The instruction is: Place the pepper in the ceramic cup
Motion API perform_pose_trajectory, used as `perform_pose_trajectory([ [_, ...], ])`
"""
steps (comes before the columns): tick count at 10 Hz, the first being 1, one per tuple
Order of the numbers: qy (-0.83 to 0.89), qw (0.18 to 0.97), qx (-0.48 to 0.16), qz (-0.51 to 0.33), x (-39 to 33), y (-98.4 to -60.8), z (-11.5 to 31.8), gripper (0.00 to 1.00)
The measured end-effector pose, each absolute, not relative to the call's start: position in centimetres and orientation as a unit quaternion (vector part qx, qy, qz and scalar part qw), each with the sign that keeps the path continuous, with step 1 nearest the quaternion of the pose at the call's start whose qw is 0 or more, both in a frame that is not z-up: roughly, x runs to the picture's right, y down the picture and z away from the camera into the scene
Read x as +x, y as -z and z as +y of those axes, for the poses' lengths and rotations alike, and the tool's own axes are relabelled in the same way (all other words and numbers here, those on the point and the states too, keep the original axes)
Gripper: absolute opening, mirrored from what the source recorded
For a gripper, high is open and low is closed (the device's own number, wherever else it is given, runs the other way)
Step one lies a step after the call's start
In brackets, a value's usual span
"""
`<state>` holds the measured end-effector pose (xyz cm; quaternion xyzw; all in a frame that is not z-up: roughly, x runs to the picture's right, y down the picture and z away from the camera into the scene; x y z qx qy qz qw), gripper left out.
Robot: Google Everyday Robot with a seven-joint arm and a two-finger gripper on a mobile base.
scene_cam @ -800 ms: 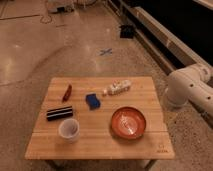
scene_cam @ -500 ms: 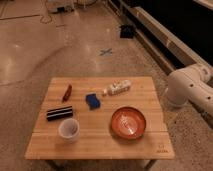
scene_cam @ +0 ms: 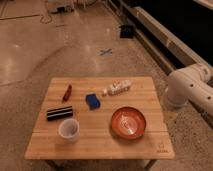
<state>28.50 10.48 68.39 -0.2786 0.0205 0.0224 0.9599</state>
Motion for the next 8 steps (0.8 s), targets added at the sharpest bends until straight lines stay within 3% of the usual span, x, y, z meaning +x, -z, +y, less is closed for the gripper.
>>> perform_pose_trajectory([
  [5, -0.022, 0.96, -0.279, 0.02, 28.5, -68.4, 10.5, 0.63],
  [7, -0.017, 0.961, -0.276, 0.018, 27.2, -68.9, 9.8, 0.42],
  [8, -0.002, 0.961, -0.277, 0.016, 27.4, -68.7, 10.1, 0.41],
])
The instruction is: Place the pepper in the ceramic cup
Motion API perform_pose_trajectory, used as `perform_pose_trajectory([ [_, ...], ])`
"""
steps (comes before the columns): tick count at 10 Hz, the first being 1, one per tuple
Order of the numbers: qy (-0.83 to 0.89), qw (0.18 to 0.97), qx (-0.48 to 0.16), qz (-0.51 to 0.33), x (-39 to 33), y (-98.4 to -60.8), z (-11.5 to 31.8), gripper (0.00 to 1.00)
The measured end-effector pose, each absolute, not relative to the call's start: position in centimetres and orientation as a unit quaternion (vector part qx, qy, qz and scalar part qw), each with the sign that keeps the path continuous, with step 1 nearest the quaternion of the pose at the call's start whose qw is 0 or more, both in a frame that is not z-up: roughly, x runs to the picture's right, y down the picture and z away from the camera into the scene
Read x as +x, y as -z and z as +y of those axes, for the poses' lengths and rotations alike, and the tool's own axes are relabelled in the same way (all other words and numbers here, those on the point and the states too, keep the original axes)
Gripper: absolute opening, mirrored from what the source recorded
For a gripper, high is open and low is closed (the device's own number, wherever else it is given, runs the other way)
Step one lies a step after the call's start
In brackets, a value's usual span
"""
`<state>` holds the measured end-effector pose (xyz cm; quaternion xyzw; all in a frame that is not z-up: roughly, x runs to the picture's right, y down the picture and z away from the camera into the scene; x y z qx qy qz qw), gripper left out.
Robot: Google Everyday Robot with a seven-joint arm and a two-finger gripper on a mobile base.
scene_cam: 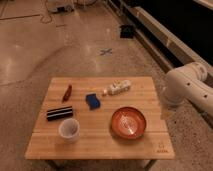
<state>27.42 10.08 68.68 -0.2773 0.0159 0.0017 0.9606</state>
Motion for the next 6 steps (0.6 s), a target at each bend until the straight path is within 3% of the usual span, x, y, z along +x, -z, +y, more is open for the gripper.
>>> perform_pose_trajectory([
  [4, 0.019, 0.961, -0.277, 0.012, 27.0, -70.1, 8.8, 0.41],
  [6, 0.019, 0.96, -0.28, 0.012, 28.0, -69.1, 9.7, 0.41],
])
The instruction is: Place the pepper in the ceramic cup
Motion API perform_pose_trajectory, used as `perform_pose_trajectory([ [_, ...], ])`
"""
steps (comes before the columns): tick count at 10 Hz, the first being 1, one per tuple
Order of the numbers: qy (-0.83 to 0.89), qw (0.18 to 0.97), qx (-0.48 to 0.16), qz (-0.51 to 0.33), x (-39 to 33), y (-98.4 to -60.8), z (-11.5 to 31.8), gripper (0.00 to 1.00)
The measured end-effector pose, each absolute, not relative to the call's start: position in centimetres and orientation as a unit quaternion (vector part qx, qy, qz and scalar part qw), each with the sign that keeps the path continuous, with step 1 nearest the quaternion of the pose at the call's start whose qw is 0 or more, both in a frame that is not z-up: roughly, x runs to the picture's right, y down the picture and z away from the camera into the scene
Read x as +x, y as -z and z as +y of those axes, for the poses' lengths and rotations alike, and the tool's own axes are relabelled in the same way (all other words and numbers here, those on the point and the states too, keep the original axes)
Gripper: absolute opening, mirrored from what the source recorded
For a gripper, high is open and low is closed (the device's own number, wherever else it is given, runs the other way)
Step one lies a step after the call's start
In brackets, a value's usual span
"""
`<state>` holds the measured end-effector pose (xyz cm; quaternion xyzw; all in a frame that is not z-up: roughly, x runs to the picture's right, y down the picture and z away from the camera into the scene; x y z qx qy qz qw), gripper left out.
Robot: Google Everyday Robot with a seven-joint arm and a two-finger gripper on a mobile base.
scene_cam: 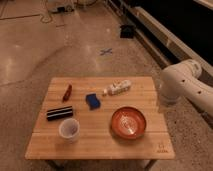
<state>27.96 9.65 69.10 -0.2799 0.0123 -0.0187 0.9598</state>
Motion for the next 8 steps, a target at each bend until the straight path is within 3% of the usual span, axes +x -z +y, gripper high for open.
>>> perform_pose_trajectory([
  [8, 0.076, 0.956, -0.282, -0.005, 24.8, -70.4, 7.2, 0.41],
])
